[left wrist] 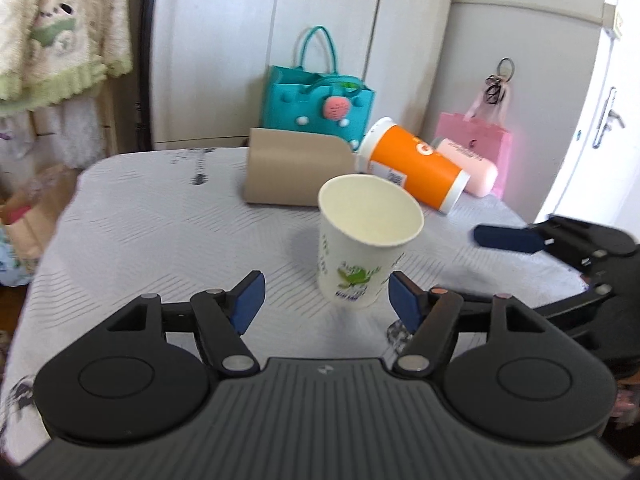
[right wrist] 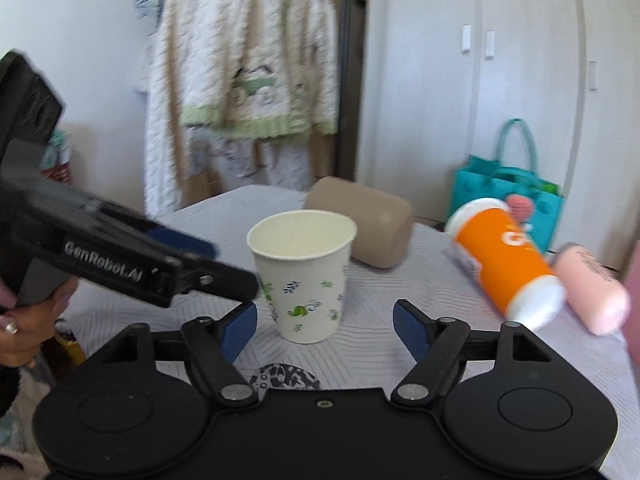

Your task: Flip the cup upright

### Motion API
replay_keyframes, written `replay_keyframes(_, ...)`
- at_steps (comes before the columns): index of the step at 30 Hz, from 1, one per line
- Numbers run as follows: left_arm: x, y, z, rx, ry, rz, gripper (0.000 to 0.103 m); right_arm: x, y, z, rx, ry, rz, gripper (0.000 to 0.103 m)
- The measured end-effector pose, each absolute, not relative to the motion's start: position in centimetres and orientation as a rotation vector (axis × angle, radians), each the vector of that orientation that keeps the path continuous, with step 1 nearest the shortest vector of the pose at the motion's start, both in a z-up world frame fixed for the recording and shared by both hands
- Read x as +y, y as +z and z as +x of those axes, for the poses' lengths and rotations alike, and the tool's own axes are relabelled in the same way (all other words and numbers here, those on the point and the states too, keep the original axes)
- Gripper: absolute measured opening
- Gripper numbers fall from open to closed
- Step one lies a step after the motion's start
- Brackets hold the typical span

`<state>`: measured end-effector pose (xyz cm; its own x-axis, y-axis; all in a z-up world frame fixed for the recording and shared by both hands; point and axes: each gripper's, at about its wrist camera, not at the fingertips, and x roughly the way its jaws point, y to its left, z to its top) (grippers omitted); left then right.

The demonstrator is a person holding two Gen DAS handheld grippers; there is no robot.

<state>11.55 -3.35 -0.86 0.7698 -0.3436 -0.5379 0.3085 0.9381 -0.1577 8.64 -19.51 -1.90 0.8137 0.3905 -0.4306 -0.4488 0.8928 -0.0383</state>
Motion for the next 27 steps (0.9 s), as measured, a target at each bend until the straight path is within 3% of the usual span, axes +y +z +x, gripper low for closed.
replay_keyframes(15, -2.6, 1.4, 5.2, 0.539, -0.237, -0.019, 0.078, -19.9, 0.0, 2.1, 0.366, 0.177, -0.103, 0.093)
replay_keyframes(18, -2.2, 1.7, 4.0, 0.522, -0.219, -0.019, 0.083, -19.7, 0.2, 1.2, 0.352, 0.139, -0.096, 0.102)
replay_keyframes(27, -0.5, 1.9, 2.2, 0.496, -0.156, -0.02, 0.102, -19.0, 0.2, -0.9, 0.355, 0.057, -0.071, 0.103)
